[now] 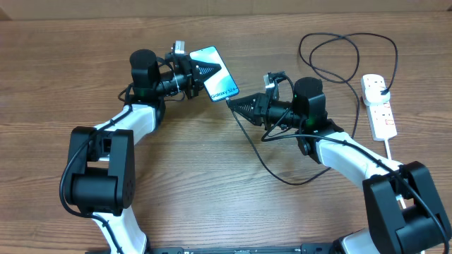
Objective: Plug charger to phone and switch on socket
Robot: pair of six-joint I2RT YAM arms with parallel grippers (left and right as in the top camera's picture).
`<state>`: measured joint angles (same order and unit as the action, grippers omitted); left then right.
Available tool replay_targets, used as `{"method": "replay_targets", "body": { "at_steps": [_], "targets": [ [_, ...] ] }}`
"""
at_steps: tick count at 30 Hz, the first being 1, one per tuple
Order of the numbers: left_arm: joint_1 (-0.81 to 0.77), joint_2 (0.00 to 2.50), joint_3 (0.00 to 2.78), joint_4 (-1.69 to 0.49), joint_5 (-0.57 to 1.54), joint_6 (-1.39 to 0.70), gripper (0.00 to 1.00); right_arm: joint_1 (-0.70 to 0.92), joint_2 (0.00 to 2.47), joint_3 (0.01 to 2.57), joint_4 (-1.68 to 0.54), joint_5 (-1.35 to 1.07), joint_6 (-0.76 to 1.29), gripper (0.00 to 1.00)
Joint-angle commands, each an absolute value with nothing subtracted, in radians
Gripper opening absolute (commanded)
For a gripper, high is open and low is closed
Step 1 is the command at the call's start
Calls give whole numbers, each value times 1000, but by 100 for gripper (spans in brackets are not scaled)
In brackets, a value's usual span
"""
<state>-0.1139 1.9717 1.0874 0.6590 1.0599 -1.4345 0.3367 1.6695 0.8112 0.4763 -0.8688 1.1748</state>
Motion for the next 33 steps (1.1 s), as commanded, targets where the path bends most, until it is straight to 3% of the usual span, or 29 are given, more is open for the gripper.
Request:
{"method": "replay_targets", "body": {
  "at_steps": [1, 17, 33],
  "targets": [
    [-163, 1970, 1108, 666, 1217, -1425, 4, 332, 1674, 818, 489, -766, 1175, 4],
    [-164, 1970, 1108, 662, 1295, -1322, 4, 330, 1674, 818, 489, -763, 1182, 4],
    [-164, 1970, 1108, 654, 1432, -1374, 4, 318, 1674, 818, 489, -761, 1150, 4]
  ]
}}
